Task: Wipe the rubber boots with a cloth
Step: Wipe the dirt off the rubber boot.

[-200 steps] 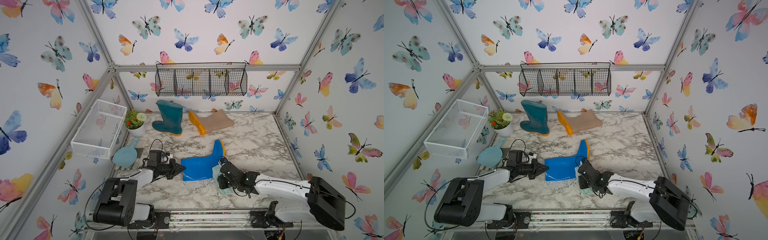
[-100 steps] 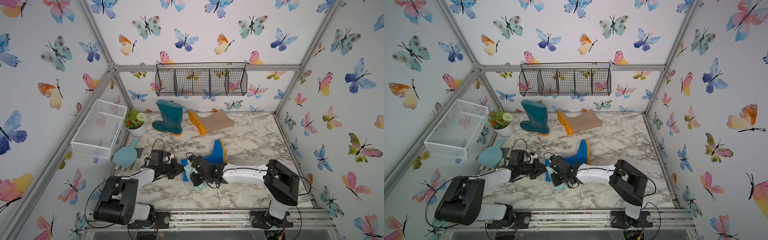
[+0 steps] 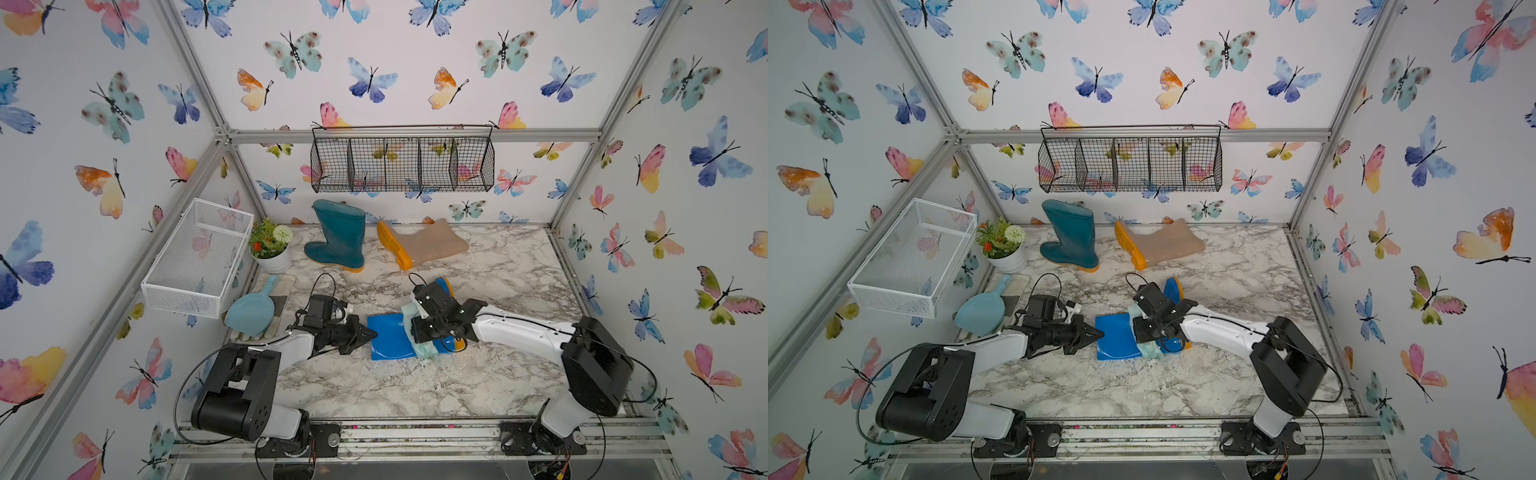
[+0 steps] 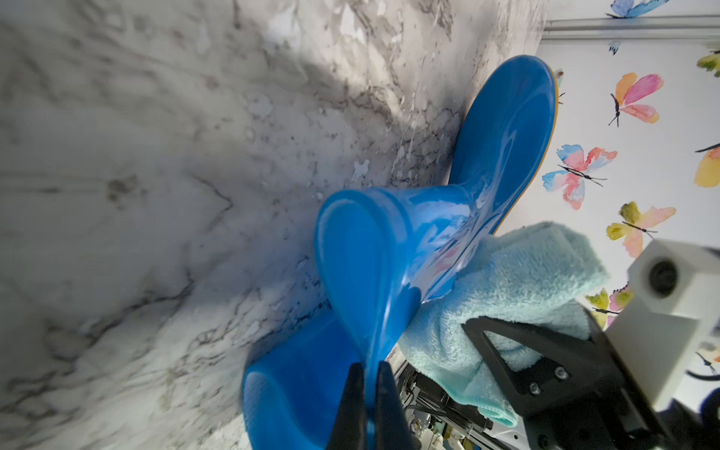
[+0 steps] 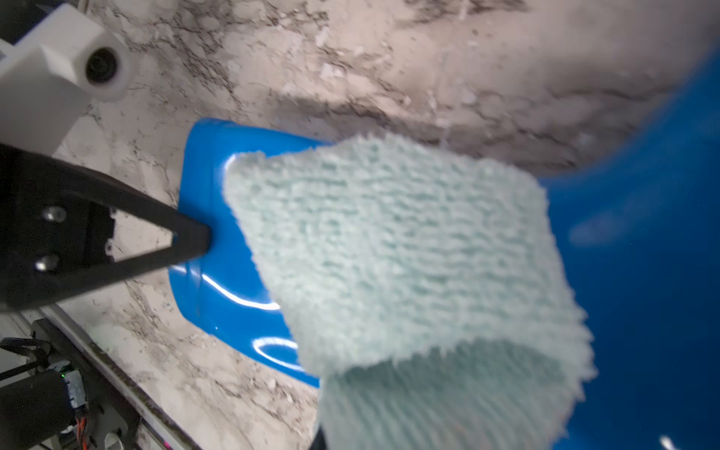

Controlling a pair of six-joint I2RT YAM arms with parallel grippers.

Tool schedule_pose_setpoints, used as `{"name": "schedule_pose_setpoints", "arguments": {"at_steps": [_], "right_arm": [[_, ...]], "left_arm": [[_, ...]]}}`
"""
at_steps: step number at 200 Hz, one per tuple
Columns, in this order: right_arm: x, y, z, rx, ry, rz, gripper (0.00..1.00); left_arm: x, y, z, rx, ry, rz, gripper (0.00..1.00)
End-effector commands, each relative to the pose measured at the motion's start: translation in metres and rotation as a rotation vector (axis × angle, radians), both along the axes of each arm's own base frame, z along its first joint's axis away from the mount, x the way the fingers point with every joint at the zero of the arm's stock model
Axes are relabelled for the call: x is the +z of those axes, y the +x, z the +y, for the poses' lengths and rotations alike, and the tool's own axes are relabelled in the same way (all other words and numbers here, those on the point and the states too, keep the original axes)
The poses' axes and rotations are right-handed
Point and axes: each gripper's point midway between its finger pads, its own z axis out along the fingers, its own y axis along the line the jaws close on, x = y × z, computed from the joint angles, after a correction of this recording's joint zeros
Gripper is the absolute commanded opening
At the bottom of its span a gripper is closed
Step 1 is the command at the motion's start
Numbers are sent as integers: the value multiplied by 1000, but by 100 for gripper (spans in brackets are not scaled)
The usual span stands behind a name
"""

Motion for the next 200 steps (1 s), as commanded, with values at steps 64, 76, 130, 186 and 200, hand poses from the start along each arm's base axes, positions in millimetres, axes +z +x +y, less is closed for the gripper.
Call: {"name": "schedule_pose_setpoints", "arguments": {"at_steps": [64, 76, 130, 186, 200], "right_arm": [[-18, 120, -108, -145, -342, -12, 2], [-19, 142, -104, -157, -321, -24, 3], [-21, 128, -69, -116, -267, 32, 2], [-27, 46, -70, -82, -254, 84, 2], [-23, 68, -79, -85, -328, 14, 2]], "left_arm": [[-4, -24, 7, -15, 64, -34, 0], [-4, -28, 7, -8, 58, -30, 0], [4, -32, 9, 20, 49, -44, 0], [3, -30, 7, 16, 45, -38, 0], [4, -28, 6, 11, 44, -40, 0]]}}
